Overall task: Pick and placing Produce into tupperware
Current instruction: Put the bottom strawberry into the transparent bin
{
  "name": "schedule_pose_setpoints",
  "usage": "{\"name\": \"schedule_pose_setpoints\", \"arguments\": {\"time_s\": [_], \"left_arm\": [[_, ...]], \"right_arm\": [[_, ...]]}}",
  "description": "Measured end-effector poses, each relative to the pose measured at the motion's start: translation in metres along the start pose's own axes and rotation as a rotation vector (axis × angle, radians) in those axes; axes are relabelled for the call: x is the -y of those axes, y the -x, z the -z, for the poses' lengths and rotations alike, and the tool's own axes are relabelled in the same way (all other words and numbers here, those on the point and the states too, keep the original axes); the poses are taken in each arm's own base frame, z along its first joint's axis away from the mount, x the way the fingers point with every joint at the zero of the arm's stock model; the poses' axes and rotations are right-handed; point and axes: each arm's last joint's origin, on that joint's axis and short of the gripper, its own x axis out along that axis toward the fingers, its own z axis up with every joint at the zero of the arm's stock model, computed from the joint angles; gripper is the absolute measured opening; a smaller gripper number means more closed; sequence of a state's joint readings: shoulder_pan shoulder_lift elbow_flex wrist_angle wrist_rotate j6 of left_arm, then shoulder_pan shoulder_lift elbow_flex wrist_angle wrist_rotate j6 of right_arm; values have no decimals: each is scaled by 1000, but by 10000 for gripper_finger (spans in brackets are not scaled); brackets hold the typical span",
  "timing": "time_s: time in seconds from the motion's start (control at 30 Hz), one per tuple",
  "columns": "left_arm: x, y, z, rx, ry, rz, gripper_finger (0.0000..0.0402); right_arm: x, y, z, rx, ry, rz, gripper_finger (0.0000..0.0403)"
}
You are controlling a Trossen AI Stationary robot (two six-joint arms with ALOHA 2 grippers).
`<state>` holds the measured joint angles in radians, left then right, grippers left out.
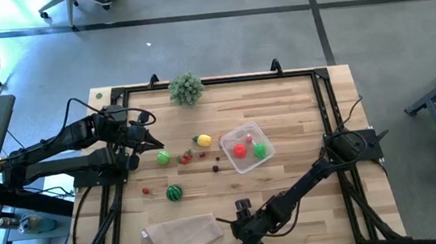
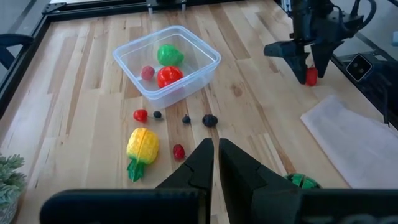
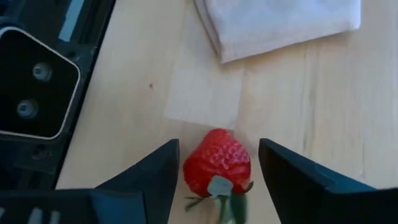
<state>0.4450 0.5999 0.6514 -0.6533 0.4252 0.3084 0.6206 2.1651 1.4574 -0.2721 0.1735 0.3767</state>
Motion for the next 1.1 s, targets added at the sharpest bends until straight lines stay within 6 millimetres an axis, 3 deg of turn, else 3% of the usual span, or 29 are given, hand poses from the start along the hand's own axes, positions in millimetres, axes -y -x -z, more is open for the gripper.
{"name": "schedule_pose_setpoints", "arguments": {"time_s": [0.53, 0.9, 1.1], "left_arm": [[0, 0, 0, 0, 0, 1, 17], [0, 0, 0, 0, 0, 0, 17], [0, 0, 0, 0, 0, 0, 17]], "right_arm": [[-1, 0, 1, -18, -6, -22, 146], [-1, 0, 1, -18, -5, -21, 139], [2, 21, -8, 17, 12, 35, 138]]}}
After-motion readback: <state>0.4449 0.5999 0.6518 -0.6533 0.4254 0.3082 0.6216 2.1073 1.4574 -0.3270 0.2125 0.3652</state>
